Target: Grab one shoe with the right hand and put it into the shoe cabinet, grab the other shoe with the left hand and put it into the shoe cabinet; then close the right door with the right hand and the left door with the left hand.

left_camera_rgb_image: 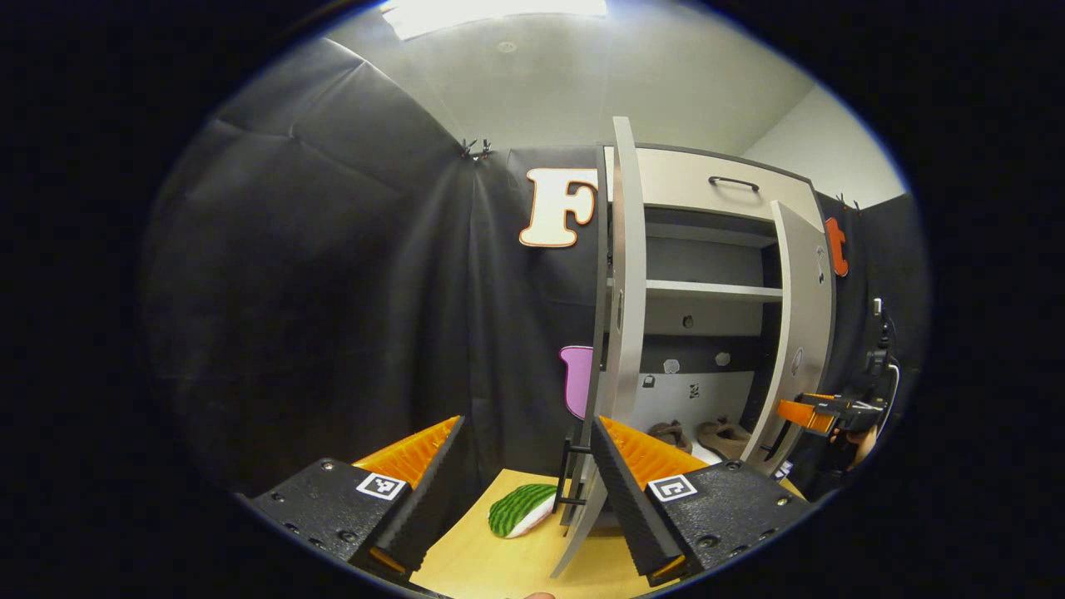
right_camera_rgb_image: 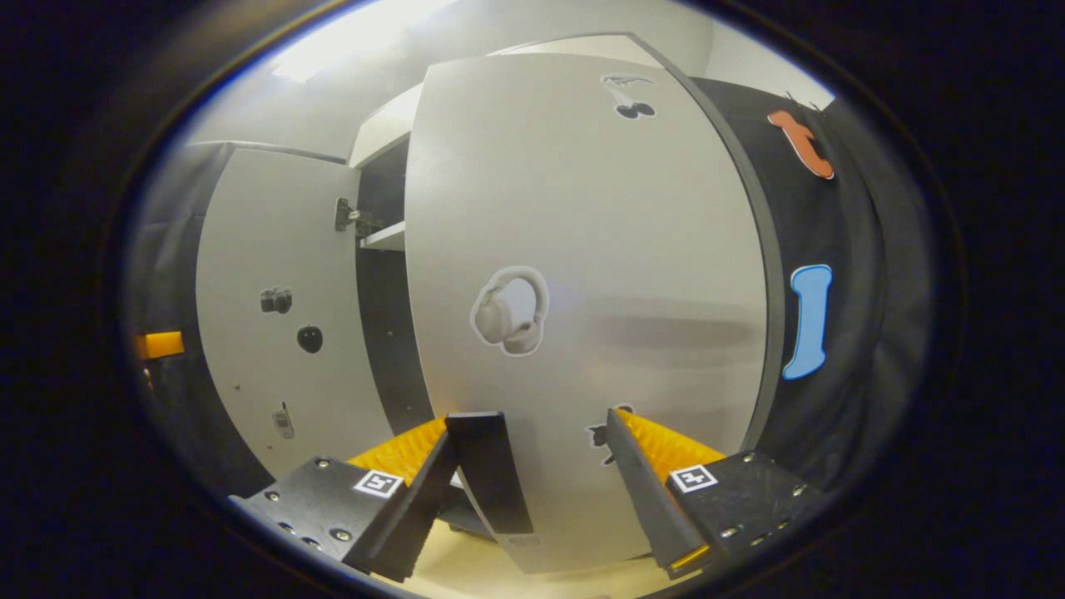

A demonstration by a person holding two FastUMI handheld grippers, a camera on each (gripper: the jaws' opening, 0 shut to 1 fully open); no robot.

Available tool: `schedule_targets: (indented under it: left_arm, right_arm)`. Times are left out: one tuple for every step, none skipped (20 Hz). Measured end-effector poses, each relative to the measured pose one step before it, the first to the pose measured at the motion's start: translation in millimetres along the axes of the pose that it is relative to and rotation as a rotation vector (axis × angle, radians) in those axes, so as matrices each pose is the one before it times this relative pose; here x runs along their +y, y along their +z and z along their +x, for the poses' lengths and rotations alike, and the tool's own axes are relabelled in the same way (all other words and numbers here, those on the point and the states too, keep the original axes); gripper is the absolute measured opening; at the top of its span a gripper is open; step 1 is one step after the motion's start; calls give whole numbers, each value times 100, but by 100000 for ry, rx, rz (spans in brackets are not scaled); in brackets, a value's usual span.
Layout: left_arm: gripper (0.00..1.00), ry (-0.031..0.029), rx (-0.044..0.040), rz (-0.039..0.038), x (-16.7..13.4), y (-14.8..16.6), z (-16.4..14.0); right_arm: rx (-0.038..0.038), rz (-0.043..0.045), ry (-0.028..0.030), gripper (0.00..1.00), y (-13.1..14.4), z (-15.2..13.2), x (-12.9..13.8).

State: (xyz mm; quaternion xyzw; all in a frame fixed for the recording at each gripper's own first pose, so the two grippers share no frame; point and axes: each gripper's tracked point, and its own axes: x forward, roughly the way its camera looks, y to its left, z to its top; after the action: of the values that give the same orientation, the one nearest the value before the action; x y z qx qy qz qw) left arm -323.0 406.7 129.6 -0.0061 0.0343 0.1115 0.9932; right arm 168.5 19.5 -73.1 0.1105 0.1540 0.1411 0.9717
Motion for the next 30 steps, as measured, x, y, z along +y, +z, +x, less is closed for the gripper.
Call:
schedule_targets:
  left_arm:
    - [90, 11, 29, 286, 101, 25, 223]
    - [90, 3, 53, 332, 117, -29, 19]
    - [90, 154, -22, 366, 192, 20, 55]
    - [90, 301, -35, 398, 216, 10, -12]
    - [90, 451, -24, 315, 275, 57, 142]
    - [90, 391, -43, 222, 226, -5, 28]
    - [90, 362, 107, 77, 173, -8, 53]
    - [90, 454, 195, -83, 170, -52, 153]
    - [90, 297, 118, -178, 168, -21, 174]
    - [90, 285, 91, -177, 96, -143, 6]
    - [90, 306, 142, -156, 5, 26, -18]
    - [90, 325, 174, -97, 74, -82, -31]
    - [90, 261, 97, -120, 73, 26, 79]
    - [90, 222, 137, -155, 28, -13, 69]
    - [90, 75, 55, -186, -7, 57, 61]
    - [90, 128, 88, -147, 20, -88, -19]
    - [90, 53, 17, -45, -33, 67, 38]
    - [85, 94, 45, 9, 39, -50, -52]
    - [85, 30, 83, 12, 6, -34, -22]
    - [90, 56, 113, 29, 78, -59, 71]
    - [90, 10, 169, 58, 7, -71, 72]
    - [90, 31, 118, 40, -36, 48, -41]
    - [85, -142, 93, 19, -66, 94, -10]
    - [85, -228, 184, 3, -41, 3, -133]
    - [90, -289, 163, 10, -41, -37, 42]
    - [85, -219, 231, 26, 62, -127, -17]
    - [90, -209, 244, 51, -52, 38, 51]
    - [90, -247, 199, 96, -50, -127, -15]
    - [90, -341, 83, 75, -14, 25, -15]
    - [90, -324, 138, 126, -15, -74, -26]
  right_arm:
    - [-93, 35, -274, 100, -160, 176, 150]
    - [-130, 167, -294, 100, 7, 273, 46]
    - [-46, 155, -295, 100, 44, 316, 90]
    - [-72, 261, -340, 100, -30, 282, 1]
    - [-33, 262, -365, 100, -24, 352, 18]
    - [-156, 178, -305, 100, -1, 301, 51]
    - [-19, 39, -396, 100, 20, 295, -10]
    - [-317, -266, -881, 100, 7, 279, 20]
    - [-297, -854, -1072, 100, -67, 100, 187]
    - [-217, -188, -799, 100, 87, 239, 7]
    - [-196, 194, -779, 100, -28, 199, -28]
    - [-301, -141, -726, 100, 41, 222, 11]
    - [-301, -218, -757, 100, 49, 124, 1]
    - [-248, -249, -638, 100, 20, 206, 56]
    - [-222, -371, -536, 100, -2, 169, 2]
    - [-315, -317, -495, 100, 38, 201, -21]
    - [-126, -252, -432, 100, -56, 131, 16]
    - [-127, -432, -335, 100, 69, 229, 35]
    - [-142, -348, -457, 100, -149, 10, -23]
    - [-272, -255, -650, 100, 27, 112, -2]
    - [-64, -223, -616, 100, -37, 92, 18]
    - [-109, -216, -465, 100, 35, 139, 12]
    - [-62, -391, -387, 100, -1, 200, -8]
    - [-222, -300, -343, 100, 94, 146, -13]
    - [-131, -206, -389, 100, 45, 166, -28]
    - [-43, -230, -289, 100, 45, 154, -31]
    - [-74, -122, -193, 100, -12, 106, -11]
    - [-132, -201, -141, 100, 43, 116, 4]
    - [-169, -102, -228, 100, -68, -75, 31]
    - [40, -151, -255, 100, 25, 11, 1]
